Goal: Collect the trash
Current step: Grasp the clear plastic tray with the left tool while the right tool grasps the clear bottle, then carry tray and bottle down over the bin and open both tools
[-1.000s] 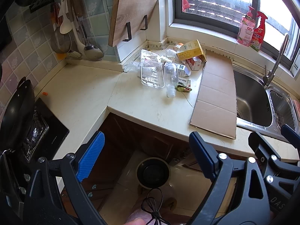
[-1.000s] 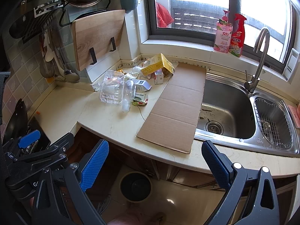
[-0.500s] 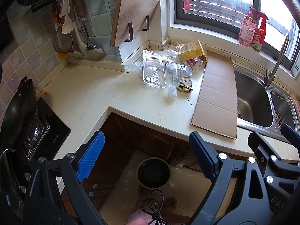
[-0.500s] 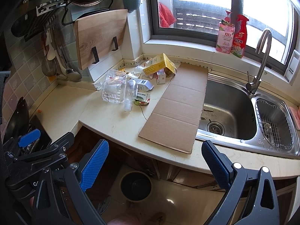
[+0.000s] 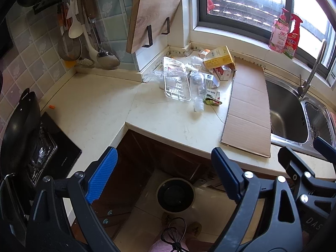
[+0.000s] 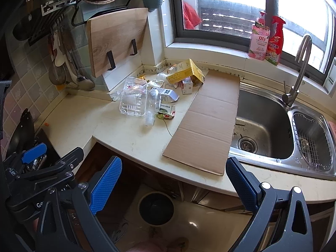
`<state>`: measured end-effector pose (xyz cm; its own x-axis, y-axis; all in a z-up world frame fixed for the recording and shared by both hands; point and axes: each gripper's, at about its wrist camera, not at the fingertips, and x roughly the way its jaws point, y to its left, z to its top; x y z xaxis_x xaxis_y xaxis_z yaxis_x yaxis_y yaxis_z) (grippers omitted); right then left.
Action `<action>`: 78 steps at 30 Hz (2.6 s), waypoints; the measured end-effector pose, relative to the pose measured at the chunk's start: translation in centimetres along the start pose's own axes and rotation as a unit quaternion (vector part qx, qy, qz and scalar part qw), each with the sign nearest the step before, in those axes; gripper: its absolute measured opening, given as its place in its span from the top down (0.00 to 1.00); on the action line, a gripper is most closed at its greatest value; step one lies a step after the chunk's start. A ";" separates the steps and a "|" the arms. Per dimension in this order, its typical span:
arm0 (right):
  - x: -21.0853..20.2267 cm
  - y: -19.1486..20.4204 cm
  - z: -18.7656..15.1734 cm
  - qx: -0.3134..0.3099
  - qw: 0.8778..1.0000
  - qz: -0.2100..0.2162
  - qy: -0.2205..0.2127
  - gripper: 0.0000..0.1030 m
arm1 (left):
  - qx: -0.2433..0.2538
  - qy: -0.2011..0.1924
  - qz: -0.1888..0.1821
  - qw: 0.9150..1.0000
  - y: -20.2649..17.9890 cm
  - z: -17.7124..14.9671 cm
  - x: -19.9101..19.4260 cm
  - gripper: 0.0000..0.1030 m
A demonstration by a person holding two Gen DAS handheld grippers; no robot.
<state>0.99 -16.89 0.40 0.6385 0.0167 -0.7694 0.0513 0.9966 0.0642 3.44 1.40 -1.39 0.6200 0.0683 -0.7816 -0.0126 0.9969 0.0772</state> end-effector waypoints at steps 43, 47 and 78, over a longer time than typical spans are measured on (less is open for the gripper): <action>40.1 6.2 18.9 0.041 0.988 0.039 0.146 0.27 | -0.019 0.104 -0.136 0.985 3.6 16.6 35.3 0.39; 41.9 6.3 18.6 0.043 0.983 0.056 0.167 0.44 | -0.020 0.112 -0.144 0.983 3.1 16.0 36.3 0.47; 24.6 3.3 14.2 0.065 0.980 0.175 0.072 0.49 | -0.002 0.004 -0.127 0.992 3.1 10.6 18.3 0.92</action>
<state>27.76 -14.37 -9.33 0.5194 0.3755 -0.7676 -0.0481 0.9097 0.4124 23.05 5.36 -8.85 0.5967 -0.1847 -0.7810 0.1404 0.9822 -0.1250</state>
